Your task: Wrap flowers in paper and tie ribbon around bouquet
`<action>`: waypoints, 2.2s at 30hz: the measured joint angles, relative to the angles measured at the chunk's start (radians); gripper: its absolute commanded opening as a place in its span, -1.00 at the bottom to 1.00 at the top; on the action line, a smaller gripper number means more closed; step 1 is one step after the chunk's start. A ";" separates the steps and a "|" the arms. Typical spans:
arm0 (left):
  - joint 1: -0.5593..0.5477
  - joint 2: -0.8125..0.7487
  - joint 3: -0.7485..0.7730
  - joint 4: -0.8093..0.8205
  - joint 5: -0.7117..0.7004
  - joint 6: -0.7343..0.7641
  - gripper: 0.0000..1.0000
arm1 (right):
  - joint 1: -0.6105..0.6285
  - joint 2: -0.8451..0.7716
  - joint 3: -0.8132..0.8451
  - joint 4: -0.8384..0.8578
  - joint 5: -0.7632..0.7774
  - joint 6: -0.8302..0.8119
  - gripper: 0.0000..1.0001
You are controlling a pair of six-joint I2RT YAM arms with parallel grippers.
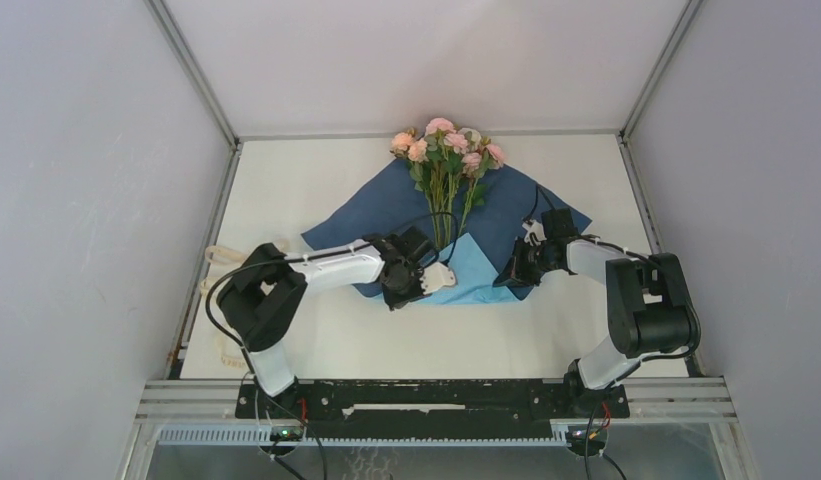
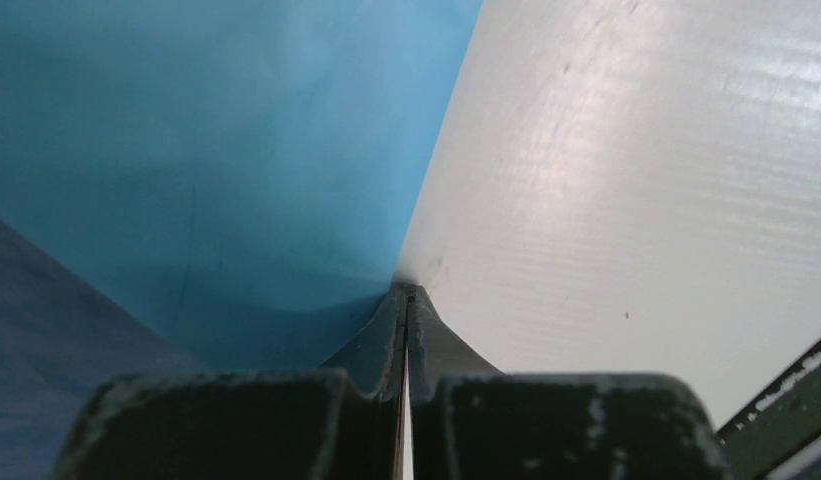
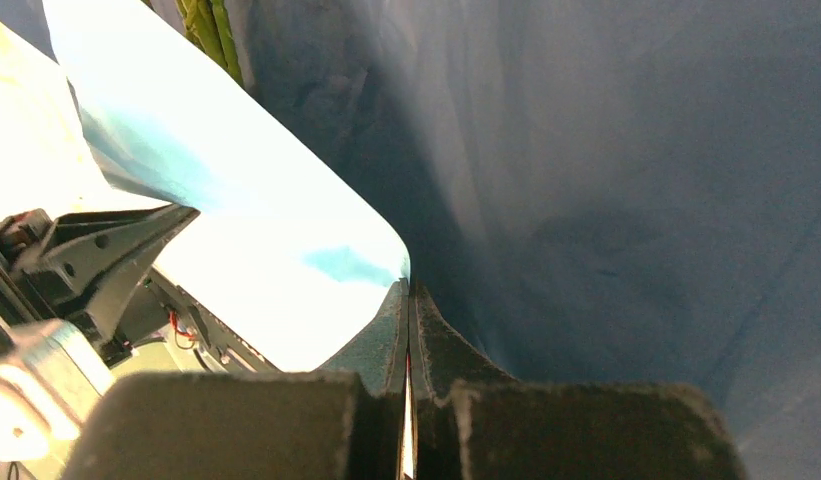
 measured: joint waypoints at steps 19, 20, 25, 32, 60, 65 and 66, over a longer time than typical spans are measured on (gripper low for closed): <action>0.059 -0.105 0.005 -0.213 0.220 0.016 -0.97 | -0.005 -0.007 0.000 -0.010 0.015 -0.007 -1.00; 0.041 -0.091 0.042 -0.203 0.223 0.007 -0.98 | -0.005 -0.007 0.000 -0.010 0.015 -0.007 -1.00; 0.051 0.018 0.137 -0.097 0.152 -0.010 -0.98 | -0.005 -0.007 0.000 -0.011 0.021 -0.008 -1.00; 0.114 0.108 0.149 -0.058 0.061 -0.010 -0.98 | -0.005 -0.007 0.000 -0.013 0.023 -0.014 -1.00; 0.141 -0.093 -0.082 -0.188 -0.053 0.029 -0.91 | -0.015 -0.007 0.000 -0.018 0.034 -0.014 -1.00; 0.024 -0.080 0.152 -0.329 0.058 0.026 -0.82 | -0.015 -0.007 0.000 -0.018 0.034 -0.014 -1.00; 0.006 -0.066 0.217 -0.320 0.085 0.013 -0.82 | -0.014 -0.007 0.000 -0.018 0.034 -0.014 -1.00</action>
